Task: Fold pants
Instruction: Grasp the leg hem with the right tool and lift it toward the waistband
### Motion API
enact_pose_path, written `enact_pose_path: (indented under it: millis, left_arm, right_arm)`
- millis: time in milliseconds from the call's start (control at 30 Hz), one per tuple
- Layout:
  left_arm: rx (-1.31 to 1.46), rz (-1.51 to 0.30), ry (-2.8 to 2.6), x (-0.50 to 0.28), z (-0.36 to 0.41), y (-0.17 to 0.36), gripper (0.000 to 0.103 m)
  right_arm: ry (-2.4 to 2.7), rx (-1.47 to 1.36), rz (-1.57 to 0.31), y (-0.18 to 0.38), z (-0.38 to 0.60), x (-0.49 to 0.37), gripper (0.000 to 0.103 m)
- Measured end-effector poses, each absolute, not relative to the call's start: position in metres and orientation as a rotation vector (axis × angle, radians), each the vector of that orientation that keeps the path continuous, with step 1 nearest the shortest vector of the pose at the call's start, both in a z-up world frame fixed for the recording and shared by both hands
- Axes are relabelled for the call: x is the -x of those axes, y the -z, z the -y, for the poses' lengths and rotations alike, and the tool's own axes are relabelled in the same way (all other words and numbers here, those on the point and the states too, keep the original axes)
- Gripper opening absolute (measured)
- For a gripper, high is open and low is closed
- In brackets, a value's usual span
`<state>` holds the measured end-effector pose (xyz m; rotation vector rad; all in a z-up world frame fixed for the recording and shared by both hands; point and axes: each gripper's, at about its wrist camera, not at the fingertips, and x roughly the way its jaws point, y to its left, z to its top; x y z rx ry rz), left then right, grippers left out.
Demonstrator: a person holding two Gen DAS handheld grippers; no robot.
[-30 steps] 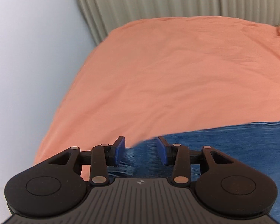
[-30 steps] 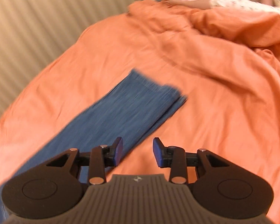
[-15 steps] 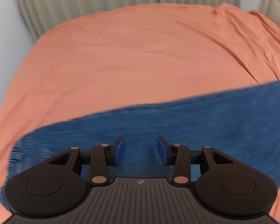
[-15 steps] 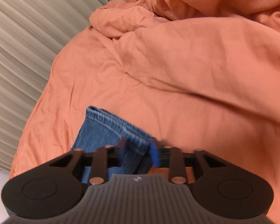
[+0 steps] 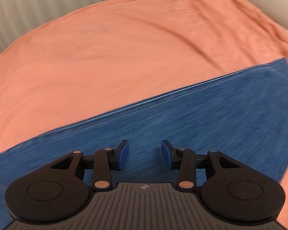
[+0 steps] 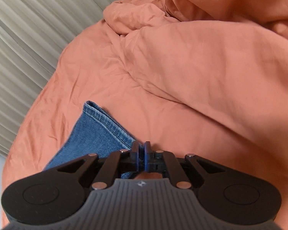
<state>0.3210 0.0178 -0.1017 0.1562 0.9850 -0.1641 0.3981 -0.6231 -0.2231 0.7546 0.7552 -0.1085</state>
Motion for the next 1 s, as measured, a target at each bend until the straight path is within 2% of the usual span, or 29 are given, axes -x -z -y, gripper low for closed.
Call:
enact_pose_path:
  millis: [33,67,100,133,367,533,600,700,833,1000]
  left_arm:
    - [-0.152,-0.990,0.197,-0.324,-0.011,0.103,0.047]
    - [-0.155,-0.995,0.226,-0.327,-0.003,0.105,0.047]
    - [-0.165,-0.995,0.251,-0.329,0.007,0.107,0.047]
    - [-0.175,-0.994,0.276,-0.332,0.016,0.110,0.047]
    - [-0.216,-0.980,0.390,-0.363,0.085,0.132,0.047]
    - [-0.213,-0.956,0.398,-0.392,0.116,0.145,0.047]
    - [-0.188,-0.948,0.387,-0.404,0.120,0.151,0.047]
    - [-0.163,-0.953,0.381,-0.419,0.125,0.157,0.047]
    - [-0.161,-0.935,0.383,-0.430,0.128,0.160,0.047]
    - [-0.123,-0.965,0.374,-0.444,0.133,0.168,0.047]
  right_arm:
    - [0.088,-0.781,-0.746,0.222,0.625,-0.397,0.010]
    - [0.079,-0.787,-0.744,0.221,0.627,-0.395,0.018]
    - [0.072,-0.786,-0.743,0.219,0.627,-0.392,0.032]
    - [0.057,-0.789,-0.741,0.216,0.628,-0.384,0.037]
    - [-0.024,-0.942,-0.775,0.238,0.625,-0.371,0.041]
    - [-0.015,-1.098,-0.749,0.264,0.628,-0.379,0.036]
    - [-0.010,-1.133,-0.741,0.270,0.629,-0.384,0.028]
    - [-0.012,-1.135,-0.731,0.274,0.630,-0.390,0.019]
    - [-0.022,-1.159,-0.707,0.277,0.633,-0.394,0.014]
    - [-0.019,-1.034,-0.688,0.258,0.626,-0.392,0.006]
